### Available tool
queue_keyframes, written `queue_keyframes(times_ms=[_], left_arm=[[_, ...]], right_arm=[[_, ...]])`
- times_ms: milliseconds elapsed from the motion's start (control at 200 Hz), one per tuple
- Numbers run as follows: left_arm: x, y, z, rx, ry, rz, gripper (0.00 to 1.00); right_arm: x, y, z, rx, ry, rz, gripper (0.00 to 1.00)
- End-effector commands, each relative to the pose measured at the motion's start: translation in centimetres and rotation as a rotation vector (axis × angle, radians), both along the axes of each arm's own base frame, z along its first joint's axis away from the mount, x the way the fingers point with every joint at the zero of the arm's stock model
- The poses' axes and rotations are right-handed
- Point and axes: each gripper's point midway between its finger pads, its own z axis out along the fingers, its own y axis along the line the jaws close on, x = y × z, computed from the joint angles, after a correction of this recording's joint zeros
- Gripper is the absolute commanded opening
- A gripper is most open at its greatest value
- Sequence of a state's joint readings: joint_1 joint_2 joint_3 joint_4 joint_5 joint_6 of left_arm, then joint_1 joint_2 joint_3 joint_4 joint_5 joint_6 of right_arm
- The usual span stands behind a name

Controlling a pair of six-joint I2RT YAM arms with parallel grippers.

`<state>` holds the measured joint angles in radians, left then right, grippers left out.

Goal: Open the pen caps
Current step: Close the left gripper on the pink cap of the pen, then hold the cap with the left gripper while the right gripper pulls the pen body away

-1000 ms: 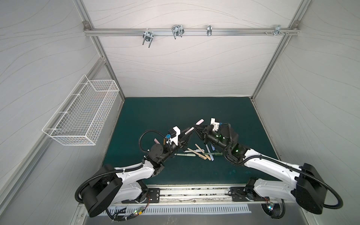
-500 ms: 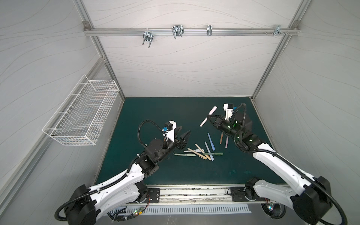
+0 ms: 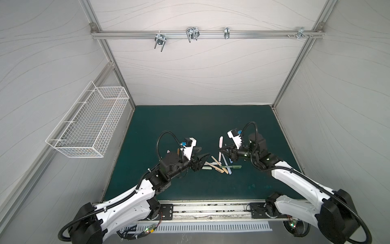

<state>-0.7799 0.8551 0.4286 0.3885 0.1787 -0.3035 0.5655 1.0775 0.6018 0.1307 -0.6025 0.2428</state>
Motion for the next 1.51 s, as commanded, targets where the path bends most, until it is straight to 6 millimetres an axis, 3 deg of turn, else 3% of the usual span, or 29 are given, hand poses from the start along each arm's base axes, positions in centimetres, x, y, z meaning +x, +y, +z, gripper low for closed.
queue_keyframes(times_ms=[0,225,415,870,1270,1400,1500], left_arm=[[-1.0,-1.2,1.9,-0.048,-0.055,-0.089,0.65],[-0.6,-1.7,0.4,0.002,-0.050,-0.099,0.61],[-1.3,-2.3,0.8,-0.021,-0.058,-0.150,0.57],[-1.0,-1.9,0.7,-0.017,-0.059,-0.125,0.35],[-0.5,-2.6,-0.4,0.013,-0.025,-0.132,0.31],[-0.4,-2.4,-0.4,0.015,-0.028,-0.124,0.24],[-0.1,-2.2,-0.5,0.016,-0.027,-0.102,0.11]], right_arm=[[-1.3,1.2,2.0,0.050,-0.169,0.119,0.00],[-2.7,2.5,0.3,-0.061,-0.275,0.138,0.00],[-3.6,3.1,-0.3,-0.095,-0.295,0.160,0.00],[-4.8,4.3,-1.0,-0.141,-0.356,0.200,0.00],[-5.7,5.1,-1.1,-0.167,-0.407,0.224,0.00],[-5.8,5.2,-1.1,-0.171,-0.417,0.231,0.00],[-5.8,5.3,-1.4,-0.178,-0.420,0.232,0.00]])
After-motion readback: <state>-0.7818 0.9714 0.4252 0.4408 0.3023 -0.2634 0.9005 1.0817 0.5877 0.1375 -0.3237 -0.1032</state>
